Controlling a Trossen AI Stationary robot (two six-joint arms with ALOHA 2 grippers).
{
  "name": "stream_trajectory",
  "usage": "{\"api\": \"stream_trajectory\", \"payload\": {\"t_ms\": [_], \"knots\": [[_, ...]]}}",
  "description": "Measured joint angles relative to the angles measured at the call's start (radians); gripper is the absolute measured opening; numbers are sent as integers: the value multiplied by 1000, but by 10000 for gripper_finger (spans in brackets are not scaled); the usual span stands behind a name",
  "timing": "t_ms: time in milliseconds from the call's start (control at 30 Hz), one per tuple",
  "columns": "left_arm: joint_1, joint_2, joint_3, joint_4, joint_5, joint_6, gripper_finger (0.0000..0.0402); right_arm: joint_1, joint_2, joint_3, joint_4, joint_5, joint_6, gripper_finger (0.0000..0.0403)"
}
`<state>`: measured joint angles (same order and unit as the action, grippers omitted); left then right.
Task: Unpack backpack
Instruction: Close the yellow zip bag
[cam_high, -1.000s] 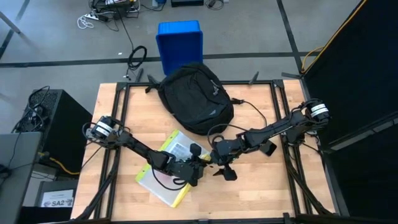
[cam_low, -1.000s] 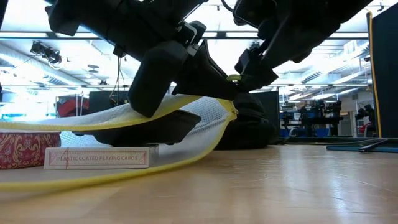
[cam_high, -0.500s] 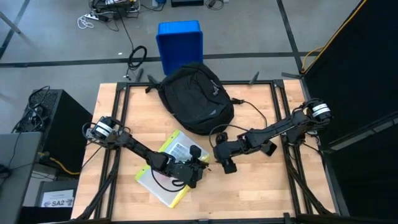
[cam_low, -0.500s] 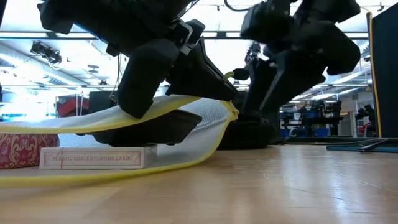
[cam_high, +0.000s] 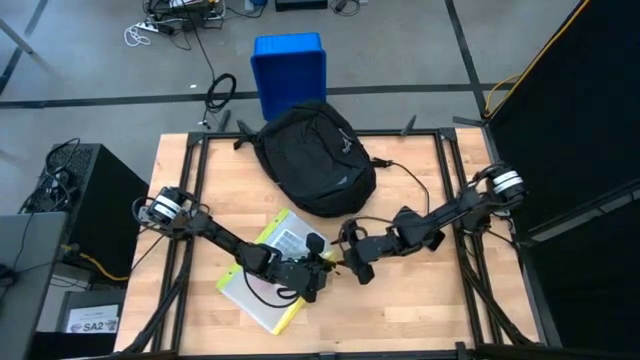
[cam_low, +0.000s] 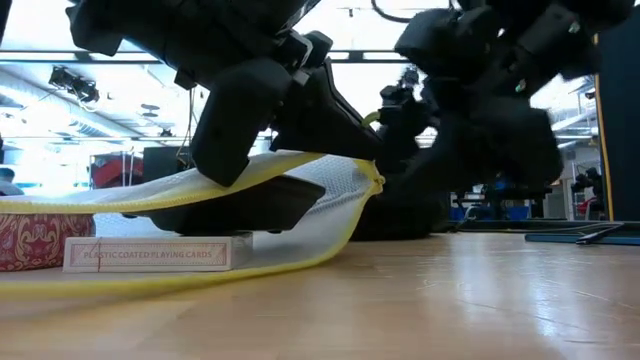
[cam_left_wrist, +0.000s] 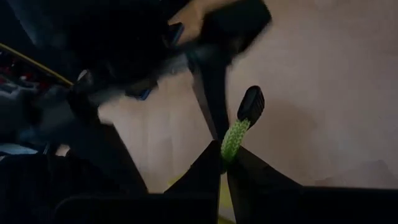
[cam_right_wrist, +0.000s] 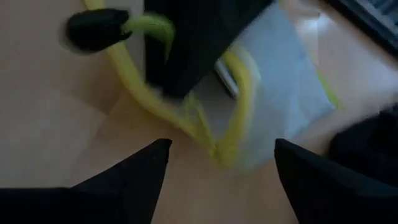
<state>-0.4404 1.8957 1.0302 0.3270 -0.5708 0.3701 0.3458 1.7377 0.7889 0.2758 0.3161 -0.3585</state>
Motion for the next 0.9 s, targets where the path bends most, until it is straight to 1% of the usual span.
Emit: {"api": "stream_trajectory", "payload": {"t_ms": [33,100,167,333,467,700,800,900], "knots": [[0,0,0,-1,7,0,0,0,29,9,3,10,-20,272],[0,0,0,-3,9,0,0,3,77,28,11,64,-48,271],[0,0,0,-6,10,-4,0,8,110,51,52,107,-70,266],[0,0,0,-12,11,-7,0,21,128,75,78,126,-108,232],[0,0,0,-14,11,-7,0,40,121,75,85,161,-115,193],[0,0,0,-15,11,-8,0,80,121,75,82,167,-111,117],[0,0,0,-15,11,-12,0,87,121,75,55,169,-110,73],[0,0,0,-16,16,-19,0,87,121,77,9,204,-77,19]]}}
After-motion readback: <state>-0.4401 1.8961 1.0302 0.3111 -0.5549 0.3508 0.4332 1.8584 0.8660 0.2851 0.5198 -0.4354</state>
